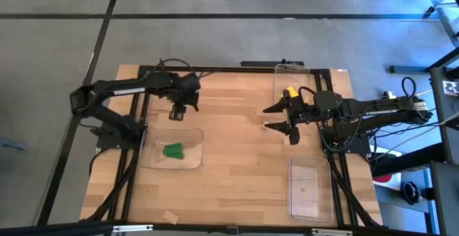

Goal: Sort & place blocks by color
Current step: Put the top left brown block into the bottom right transparent bin

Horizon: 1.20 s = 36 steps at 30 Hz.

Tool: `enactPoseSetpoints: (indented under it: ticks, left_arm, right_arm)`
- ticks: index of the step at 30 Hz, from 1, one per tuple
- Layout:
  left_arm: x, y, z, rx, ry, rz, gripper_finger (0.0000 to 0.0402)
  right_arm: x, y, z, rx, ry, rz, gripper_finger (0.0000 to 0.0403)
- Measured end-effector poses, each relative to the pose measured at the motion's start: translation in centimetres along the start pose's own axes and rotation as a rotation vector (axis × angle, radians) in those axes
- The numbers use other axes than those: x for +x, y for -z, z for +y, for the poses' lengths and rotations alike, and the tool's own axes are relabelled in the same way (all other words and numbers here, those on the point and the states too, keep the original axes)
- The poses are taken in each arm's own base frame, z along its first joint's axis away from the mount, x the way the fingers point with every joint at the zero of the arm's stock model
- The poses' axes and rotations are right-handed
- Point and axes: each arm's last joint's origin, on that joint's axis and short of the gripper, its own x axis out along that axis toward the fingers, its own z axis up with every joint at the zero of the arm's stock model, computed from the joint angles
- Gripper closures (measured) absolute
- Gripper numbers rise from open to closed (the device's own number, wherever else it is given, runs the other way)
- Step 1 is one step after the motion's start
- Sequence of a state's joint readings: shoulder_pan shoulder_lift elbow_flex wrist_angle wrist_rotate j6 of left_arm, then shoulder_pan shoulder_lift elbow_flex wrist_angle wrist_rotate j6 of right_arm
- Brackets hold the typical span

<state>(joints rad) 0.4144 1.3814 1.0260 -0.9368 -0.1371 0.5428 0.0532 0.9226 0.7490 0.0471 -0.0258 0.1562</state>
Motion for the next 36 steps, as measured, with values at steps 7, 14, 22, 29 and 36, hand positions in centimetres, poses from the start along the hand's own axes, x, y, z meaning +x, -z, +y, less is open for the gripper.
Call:
enactPoseSetpoints:
  ticks: [7,14,22,29,36]
  left_arm:
    - [5.0,0.8,1.7,0.029,0.038,0.078,0.0215]
    - [7.1,1.8,3.3,0.059,0.090,0.108,0.0215]
    - [8.6,2.9,4.4,0.059,0.140,0.136,0.0215]
    - [10.0,3.1,4.5,0.045,0.197,0.148,0.0215]
    - [11.4,3.1,4.3,0.048,0.230,0.187,0.0215]
  right_arm:
    - [0.0,0.0,-0.1,0.001,0.052,-0.009,0.0144]
    - [0.0,0.0,-0.2,0.019,0.059,-0.010,0.0144]
    - [0.0,0.0,-0.2,0.027,0.081,-0.014,0.0144]
    - [0.0,-0.1,-0.3,0.027,0.088,-0.016,0.0144]
    - [0.0,-0.1,-0.3,0.027,0.088,-0.016,0.0144]
